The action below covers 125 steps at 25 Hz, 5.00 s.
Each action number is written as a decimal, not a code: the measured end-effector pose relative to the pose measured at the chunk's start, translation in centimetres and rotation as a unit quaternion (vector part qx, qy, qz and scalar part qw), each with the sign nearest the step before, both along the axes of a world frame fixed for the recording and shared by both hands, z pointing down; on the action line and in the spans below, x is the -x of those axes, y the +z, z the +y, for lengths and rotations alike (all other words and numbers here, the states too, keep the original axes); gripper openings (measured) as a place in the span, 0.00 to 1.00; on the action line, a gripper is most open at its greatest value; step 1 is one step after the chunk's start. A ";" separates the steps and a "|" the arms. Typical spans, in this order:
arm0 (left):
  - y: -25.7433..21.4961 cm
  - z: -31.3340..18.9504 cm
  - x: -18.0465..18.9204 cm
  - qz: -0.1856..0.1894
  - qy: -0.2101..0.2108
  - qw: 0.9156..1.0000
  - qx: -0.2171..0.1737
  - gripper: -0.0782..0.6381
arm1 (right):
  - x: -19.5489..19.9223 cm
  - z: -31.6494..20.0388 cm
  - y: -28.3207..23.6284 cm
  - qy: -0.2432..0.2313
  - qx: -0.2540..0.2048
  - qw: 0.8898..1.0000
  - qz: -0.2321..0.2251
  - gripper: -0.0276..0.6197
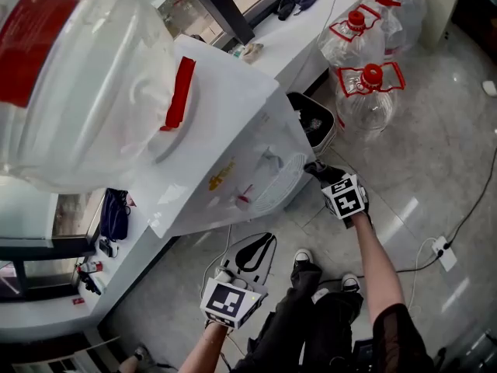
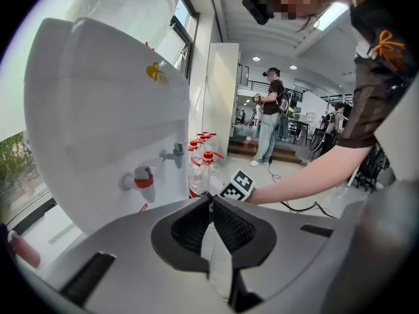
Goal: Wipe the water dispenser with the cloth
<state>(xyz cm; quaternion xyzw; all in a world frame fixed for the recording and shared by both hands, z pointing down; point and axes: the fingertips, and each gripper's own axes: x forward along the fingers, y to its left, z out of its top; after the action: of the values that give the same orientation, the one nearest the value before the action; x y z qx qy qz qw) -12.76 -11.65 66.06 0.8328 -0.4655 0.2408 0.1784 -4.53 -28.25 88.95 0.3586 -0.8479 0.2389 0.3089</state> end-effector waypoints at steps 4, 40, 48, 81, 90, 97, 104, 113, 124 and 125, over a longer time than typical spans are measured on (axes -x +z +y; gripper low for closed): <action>0.9 0.2 0.8 0.003 -0.018 1.000 -0.001 0.14 | 2.2 5.5 3.2 -0.040 0.031 0.999 -0.005 0.20; 7.2 1.0 2.8 -0.013 -0.040 0.999 -0.017 0.14 | 1.6 -4.8 6.7 0.010 -0.028 1.000 0.009 0.20; 4.0 2.8 1.9 -0.016 -0.032 0.999 0.000 0.14 | -2.9 -5.1 2.0 0.068 -0.028 0.997 -0.008 0.20; -28.2 17.1 -8.8 0.000 -0.123 0.991 -0.058 0.14 | -13.2 24.3 -48.0 -0.036 -0.036 0.976 -0.211 0.20; -31.6 24.8 -10.0 0.010 -0.169 0.983 -0.068 0.14 | -13.0 31.8 -52.0 -0.091 -0.032 0.969 -0.229 0.20; -33.8 28.4 -8.3 0.017 -0.203 0.975 -0.091 0.14 | -10.8 36.6 -51.5 -0.132 -0.019 0.968 -0.211 0.20; -34.8 33.8 -6.9 0.017 -0.230 0.967 -0.109 0.14 | -7.8 41.3 -53.6 -0.175 -0.042 0.963 -0.200 0.20; -36.7 41.7 -6.5 0.039 -0.255 0.956 -0.138 0.14 | -5.2 49.2 -55.6 -0.207 -0.053 0.957 -0.197 0.20; -37.1 45.4 -9.5 0.043 -0.231 0.958 -0.164 0.14 | -7.0 53.4 -57.3 -0.210 -0.071 0.956 -0.194 0.20; -37.2 45.5 -9.8 0.043 -0.226 0.959 -0.165 0.14 | -7.2 53.6 -57.4 -0.208 -0.072 0.956 -0.195 0.20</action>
<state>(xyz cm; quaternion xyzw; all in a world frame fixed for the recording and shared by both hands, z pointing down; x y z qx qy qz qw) -2.95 33.86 28.90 0.7331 -0.6669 0.0783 0.1079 2.65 25.34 31.60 0.1421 -0.9625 0.1726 0.1536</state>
